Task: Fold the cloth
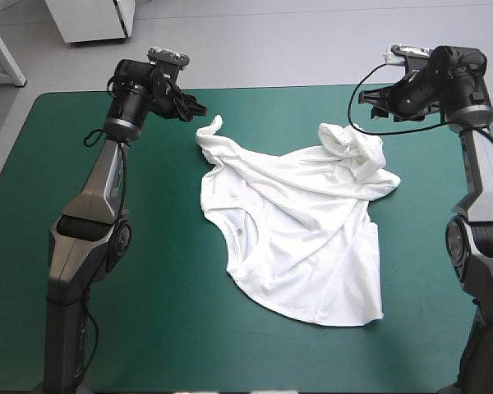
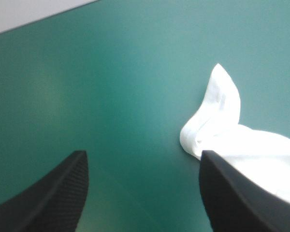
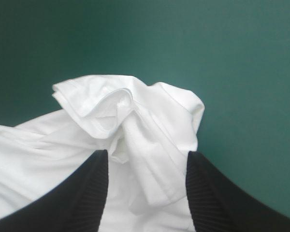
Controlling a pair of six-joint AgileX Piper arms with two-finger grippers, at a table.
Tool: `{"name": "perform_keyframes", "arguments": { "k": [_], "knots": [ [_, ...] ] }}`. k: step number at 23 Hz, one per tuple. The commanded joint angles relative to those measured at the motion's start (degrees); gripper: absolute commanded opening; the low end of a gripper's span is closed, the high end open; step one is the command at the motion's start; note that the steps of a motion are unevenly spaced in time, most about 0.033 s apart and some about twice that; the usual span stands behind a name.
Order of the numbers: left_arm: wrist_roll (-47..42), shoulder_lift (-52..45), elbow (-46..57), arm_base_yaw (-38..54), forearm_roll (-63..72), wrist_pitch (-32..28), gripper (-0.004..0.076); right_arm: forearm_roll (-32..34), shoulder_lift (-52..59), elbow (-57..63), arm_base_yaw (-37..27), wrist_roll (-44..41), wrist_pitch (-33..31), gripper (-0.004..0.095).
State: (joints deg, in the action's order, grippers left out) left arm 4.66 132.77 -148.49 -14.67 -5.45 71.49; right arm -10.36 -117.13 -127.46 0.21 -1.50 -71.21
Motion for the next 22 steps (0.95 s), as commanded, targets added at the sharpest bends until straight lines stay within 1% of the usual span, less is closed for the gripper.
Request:
{"name": "perform_keyframes", "arguments": {
  "k": [1, 2, 6, 8, 9, 10, 13, 17, 18, 20, 22],
  "knots": [
    [1.00, -6.82, -4.05, -0.01, 0.59, 2.27, 0.0482, -3.87, 8.01, -1.37, -0.47, 2.31, 1.52, 0.0455],
    [1.42, -9.23, -4.05, -0.14, 0.72, 2.27, 0.0482, -5.03, 10.92, -1.38, -0.35, 3.15, 1.52, 0.0441],
    [1.63, -16.13, -4.05, -0.27, 2.44, 2.37, 0.0482, -5.16, 19.60, -0.55, -0.24, 3.55, 1.38, 0.0434],
    [1.78, -20.26, -3.33, -0.27, 5.76, 2.37, 0.0482, -5.06, 25.51, 3.82, 0.28, 3.55, 1.38, 0.0434],
    [2.34, -22.33, -1.36, -0.27, 6.99, 2.37, 0.0477, -5.06, 28.60, 8.53, 0.87, 3.55, 1.38, 0.0434],
    [2.73, -24.25, 0.95, -0.27, 7.51, 2.37, 0.0465, -4.82, 31.75, 13.00, 1.51, 4.34, 1.38, 0.0433],
    [4.05, -30.26, 15.56, -0.27, 10.32, 2.37, 0.0412, -4.78, 41.58, 32.06, 5.21, 5.98, 1.38, 0.0399],
    [6.13, -33.88, 29.11, -0.35, 11.25, 2.15, 0.0401, -5.03, 48.17, 45.94, 7.27, 5.15, 1.38, 0.0389],
    [6.33, -34.22, 32.36, -0.35, 11.25, 1.53, 0.0401, -5.47, 49.71, 48.81, 7.27, 4.60, 1.38, 0.0389],
    [6.49, -34.35, 35.39, -0.35, 11.25, -0.27, 0.0401, -5.47, 52.93, 53.64, 7.27, 4.42, 1.38, 0.0390],
    [6.61, -34.11, 37.63, -0.35, 11.25, -5.03, 0.0401, -5.69, 55.89, 57.99, 7.27, 4.53, 1.38, 0.0390]
  ]
}}
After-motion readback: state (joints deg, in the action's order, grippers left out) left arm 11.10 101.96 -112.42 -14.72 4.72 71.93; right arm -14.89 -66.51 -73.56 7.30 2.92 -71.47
